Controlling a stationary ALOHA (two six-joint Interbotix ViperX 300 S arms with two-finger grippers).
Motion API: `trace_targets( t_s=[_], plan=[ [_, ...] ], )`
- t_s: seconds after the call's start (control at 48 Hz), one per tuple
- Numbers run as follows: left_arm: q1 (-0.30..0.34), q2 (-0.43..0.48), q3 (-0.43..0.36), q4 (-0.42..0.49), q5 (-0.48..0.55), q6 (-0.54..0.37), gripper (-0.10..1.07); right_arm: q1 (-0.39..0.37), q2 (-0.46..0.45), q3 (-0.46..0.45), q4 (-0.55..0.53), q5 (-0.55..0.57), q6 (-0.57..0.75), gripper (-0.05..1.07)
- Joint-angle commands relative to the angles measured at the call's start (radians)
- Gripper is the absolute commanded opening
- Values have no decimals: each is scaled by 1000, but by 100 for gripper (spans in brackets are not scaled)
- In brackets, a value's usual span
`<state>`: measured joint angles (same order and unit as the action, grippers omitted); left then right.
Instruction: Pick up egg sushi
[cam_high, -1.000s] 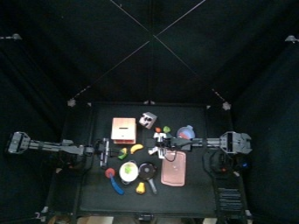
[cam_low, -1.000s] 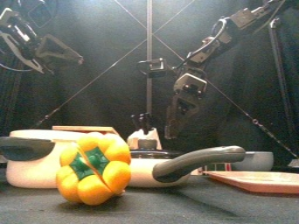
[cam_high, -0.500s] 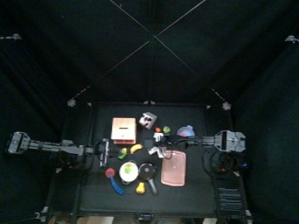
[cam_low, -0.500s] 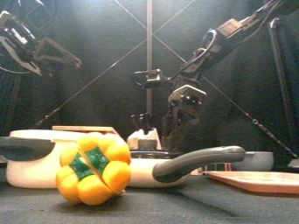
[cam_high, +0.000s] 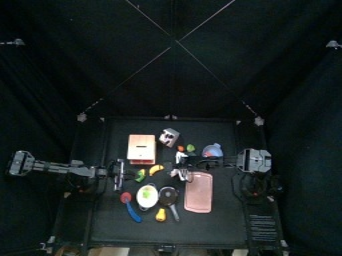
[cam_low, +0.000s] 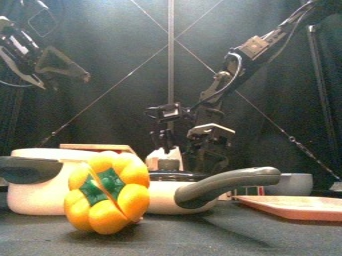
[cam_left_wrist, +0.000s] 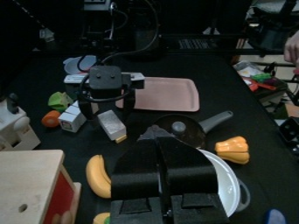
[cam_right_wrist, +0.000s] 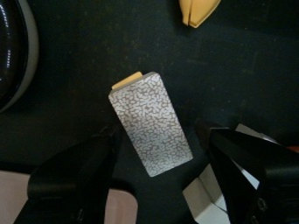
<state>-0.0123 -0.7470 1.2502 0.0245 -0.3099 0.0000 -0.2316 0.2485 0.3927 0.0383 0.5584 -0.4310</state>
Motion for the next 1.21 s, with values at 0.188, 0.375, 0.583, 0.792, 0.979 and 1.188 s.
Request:
trace_targets(
  t_s=[0.188, 0.375, 0.583, 0.792, 0.979, 1.188],
  plan=[
    [-3, 3, -9, 0, -5, -2, 0, 0, -20, -21, 2, 0, 0, 85],
    [-3, 2, -8, 0, -5, -2, 0, 0, -26, -20, 5, 34, 5, 74],
    [-3, 2, -8, 0, -5, -3, 0, 0, -37, -28, 5, 38, 6, 70],
    [-3, 2, -8, 0, -5, -3, 0, 2, -55, -32, 12, 38, 9, 70],
    [-3, 2, -9, 0, -5, -3, 0, 3, -64, -31, 25, 38, 11, 70],
    [-3, 2, -8, -2, -2, -3, 0, 3, -64, -32, 20, 38, 11, 70]
  ],
)
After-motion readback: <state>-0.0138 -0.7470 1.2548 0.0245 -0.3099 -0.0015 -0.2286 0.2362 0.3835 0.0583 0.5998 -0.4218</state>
